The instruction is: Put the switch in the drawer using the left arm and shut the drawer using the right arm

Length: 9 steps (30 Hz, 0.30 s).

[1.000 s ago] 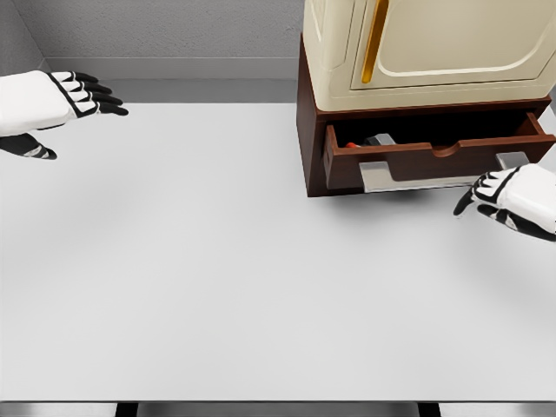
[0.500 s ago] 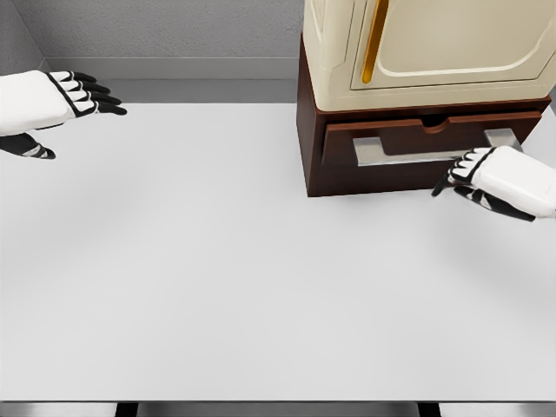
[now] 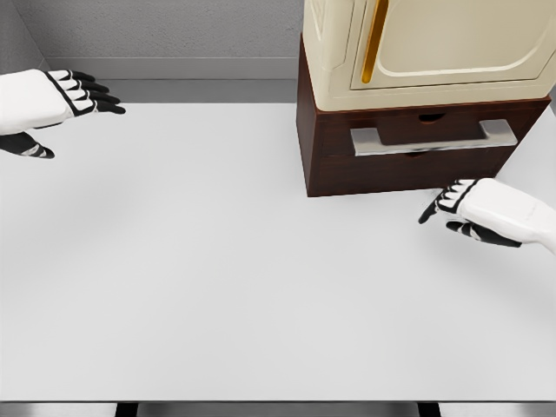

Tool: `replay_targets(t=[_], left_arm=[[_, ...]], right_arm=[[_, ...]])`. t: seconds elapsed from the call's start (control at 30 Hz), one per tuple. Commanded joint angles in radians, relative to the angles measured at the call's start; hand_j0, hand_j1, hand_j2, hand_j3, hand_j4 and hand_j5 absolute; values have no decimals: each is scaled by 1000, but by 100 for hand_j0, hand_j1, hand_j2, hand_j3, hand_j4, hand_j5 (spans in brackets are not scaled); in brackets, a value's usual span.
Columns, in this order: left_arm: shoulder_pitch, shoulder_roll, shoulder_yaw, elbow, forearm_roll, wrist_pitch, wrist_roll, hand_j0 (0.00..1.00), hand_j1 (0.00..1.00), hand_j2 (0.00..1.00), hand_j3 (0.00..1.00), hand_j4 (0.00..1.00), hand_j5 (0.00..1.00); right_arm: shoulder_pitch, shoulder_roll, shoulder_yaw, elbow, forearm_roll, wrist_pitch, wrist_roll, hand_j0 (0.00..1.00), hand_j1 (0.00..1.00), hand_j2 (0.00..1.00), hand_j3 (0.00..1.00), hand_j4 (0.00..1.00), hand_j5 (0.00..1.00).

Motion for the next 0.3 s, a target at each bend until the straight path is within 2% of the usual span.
replay_targets(t=[0.0, 0.1, 0.2, 0.27], left_arm=[[0, 2, 1, 0, 6, 1, 1, 100, 100, 100, 100, 100, 100], [0, 2, 1, 0, 6, 1, 1, 100, 100, 100, 100, 100, 100], [0, 2, 1, 0, 6, 1, -1, 100, 100, 100, 100, 100, 100], [0, 2, 1, -1, 6, 1, 1, 100, 100, 100, 100, 100, 100]], right_arm=[[9, -47, -71, -21, -10, 1, -1, 78, 78, 78, 78, 78, 78], [91, -77, -140, -57, -9, 1, 1, 100, 100, 100, 100, 100, 100], [124, -77, -215, -57, -10, 1, -1, 100, 100, 100, 100, 100, 100], [146, -77, -225, -74, -7, 1, 1, 100, 100, 100, 100, 100, 100]])
